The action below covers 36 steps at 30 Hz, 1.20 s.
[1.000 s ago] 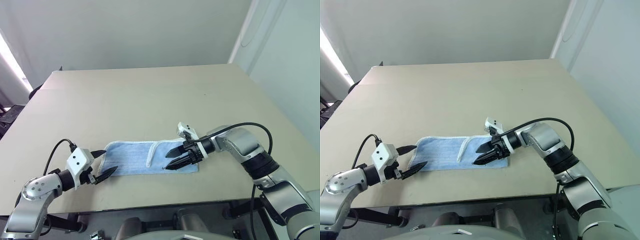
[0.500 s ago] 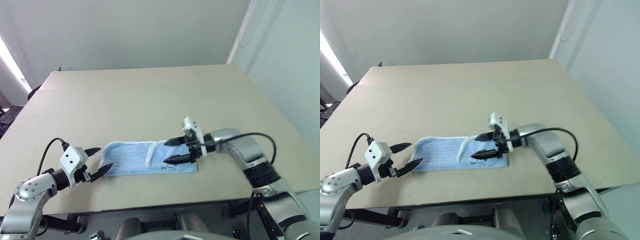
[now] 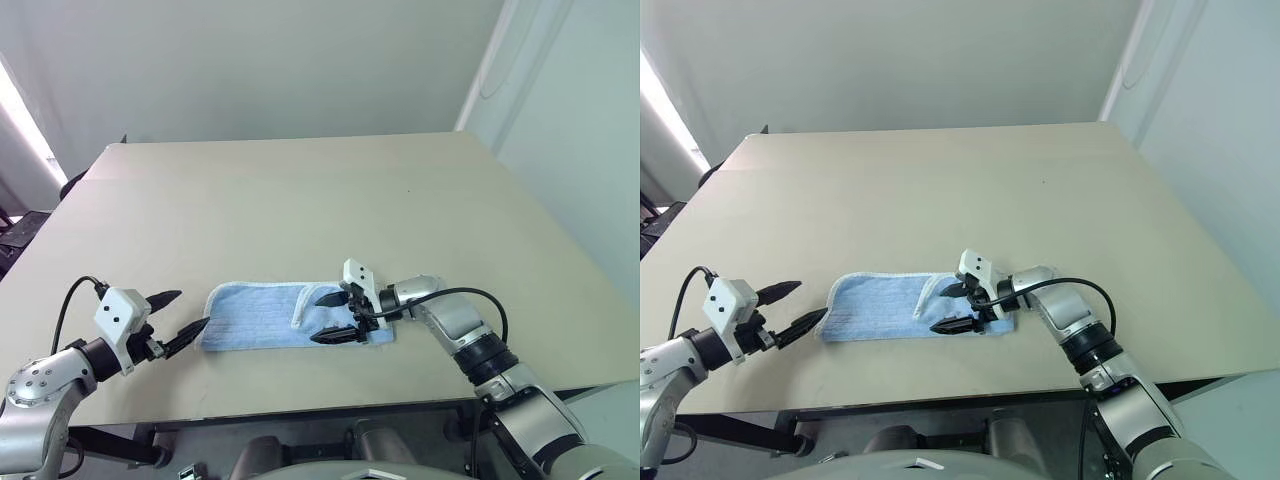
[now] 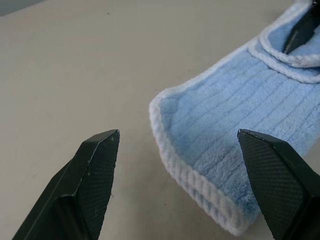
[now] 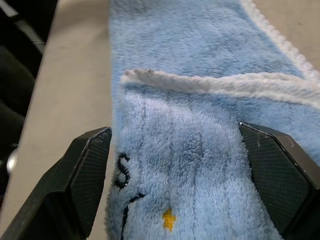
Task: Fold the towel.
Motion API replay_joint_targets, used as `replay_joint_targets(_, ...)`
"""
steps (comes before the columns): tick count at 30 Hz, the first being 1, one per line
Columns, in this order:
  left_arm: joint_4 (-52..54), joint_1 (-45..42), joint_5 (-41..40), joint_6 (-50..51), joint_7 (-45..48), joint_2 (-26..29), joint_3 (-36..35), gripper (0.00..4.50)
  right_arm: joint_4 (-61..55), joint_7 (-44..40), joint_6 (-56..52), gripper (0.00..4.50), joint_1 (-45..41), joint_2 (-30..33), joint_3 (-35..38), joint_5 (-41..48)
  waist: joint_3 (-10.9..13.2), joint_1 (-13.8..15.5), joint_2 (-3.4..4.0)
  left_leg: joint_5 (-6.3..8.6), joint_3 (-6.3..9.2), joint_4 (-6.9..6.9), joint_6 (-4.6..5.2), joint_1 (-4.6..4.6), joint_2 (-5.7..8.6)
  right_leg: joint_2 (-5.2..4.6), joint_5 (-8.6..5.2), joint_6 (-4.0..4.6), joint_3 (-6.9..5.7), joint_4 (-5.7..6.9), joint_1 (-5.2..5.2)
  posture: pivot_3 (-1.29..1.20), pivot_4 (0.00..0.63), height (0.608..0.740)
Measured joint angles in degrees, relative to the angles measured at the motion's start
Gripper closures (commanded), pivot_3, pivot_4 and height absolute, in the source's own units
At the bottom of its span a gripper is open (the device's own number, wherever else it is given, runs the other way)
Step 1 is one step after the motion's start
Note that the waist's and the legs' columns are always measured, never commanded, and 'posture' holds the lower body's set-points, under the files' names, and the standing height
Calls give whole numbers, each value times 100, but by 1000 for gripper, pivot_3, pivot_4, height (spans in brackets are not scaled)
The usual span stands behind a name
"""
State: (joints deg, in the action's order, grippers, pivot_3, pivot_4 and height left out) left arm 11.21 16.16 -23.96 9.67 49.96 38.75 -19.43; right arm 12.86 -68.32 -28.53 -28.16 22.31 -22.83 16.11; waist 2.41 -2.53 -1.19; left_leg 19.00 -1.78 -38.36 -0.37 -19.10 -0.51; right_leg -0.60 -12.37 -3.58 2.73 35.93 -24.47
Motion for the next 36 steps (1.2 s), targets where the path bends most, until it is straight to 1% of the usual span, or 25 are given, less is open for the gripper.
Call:
replay_joint_targets(4, -96, -25, -122, 79, 12, 0, -75, 523, -448, -181, -335, 252, -46, 22, 498, 560, 2, -12, 2, 0, 0, 0, 0, -6, -1, 1, 2, -1, 0, 3, -8, 0, 0, 740)
replay_joint_targets(8, -129, -11, -250, 500, -29, 21, -134, 523, -447, 83, -259, 252, -227, -108, 865, 614, 1, -11, 1, 0, 2, 0, 0, -1, -2, 3, -1, -1, -1, 8, -7, 0, 0, 740)
replay_joint_targets(9, -144, -3, -266, 687, -60, 50, -133, 523, -413, 140, -203, 252, -229, -146, 884, 610, 1, -11, 1, 0, 2, 0, 0, -2, -2, 4, -2, 0, -2, 8, -7, 0, 0, 740)
replay_joint_targets(10, -141, 9, -320, 1032, -126, 132, -128, 523, -360, 149, -186, 119, -231, -144, 874, 596, 1, -13, 1, 0, 3, 1, 0, -2, -2, 4, -2, 0, -2, 9, -7, 0, 0, 740)
replay_joint_targets(11, -145, 23, -445, 1406, -183, 182, -171, 523, -321, 148, -185, 119, -231, -121, 872, 562, 2, -15, 3, 0, 3, 1, 0, -4, -2, 4, -2, 0, -2, 8, -8, 0, 0, 740)
replay_joint_targets(14, -144, 36, -969, 2180, -240, 180, -425, 23, -237, 160, -266, 0, -231, -80, 886, 551, 2, -14, 0, 0, 2, 0, 0, -10, -1, 0, -1, 0, -2, 7, -12, 0, 0, 740)
replay_joint_targets(17, -110, 78, -1269, 2634, -246, 186, -573, 23, -236, 308, -321, 0, -231, -90, 940, 547, 3, -14, 1, 0, 2, 1, 0, -9, 0, -1, -1, 2, -2, 7, -12, 0, 0, 740)
replay_joint_targets(20, -114, 93, -1312, 2993, -297, 186, -557, 23, -220, 503, -399, 0, -259, -90, 1058, 548, 3, -14, 1, 0, 3, 0, 0, -8, 0, 0, -2, 2, -2, 7, -12, 0, 0, 740)
replay_joint_targets(26, -124, -418, -1415, 3712, -514, 157, -180, 23, -219, 626, -853, 0, -356, -84, 1219, 676, 4, 1, 4, 0, 4, 0, -1, -6, 4, -1, -1, 3, -2, 9, -9, 0, 0, 740)
replay_joint_targets(30, -238, -883, -1526, 4145, -626, -1, -28, 23, -223, 746, -999, 0, -385, -68, 1325, 717, 4, 5, 7, 0, 5, 0, -1, -8, 9, -4, 1, 4, -1, 8, -7, 0, 0, 740)
replay_joint_targets(33, -459, -1241, -1555, 4545, -744, -119, 69, 23, -225, 863, -1011, 0, -385, -56, 1366, 715, -15, 44, 49, -1, 9, -2, -1, 2, 20, -12, -1, 2, -1, 8, 7, 0, 0, 740)
replay_joint_targets(36, -561, -1406, -1555, 4748, -792, -184, 79, 23, -235, 940, -1068, 0, -381, -24, 1408, 716, -17, 57, 63, -3, 9, -3, -4, 35, 26, -16, -9, -2, 1, 8, 36, 0, 0, 740)
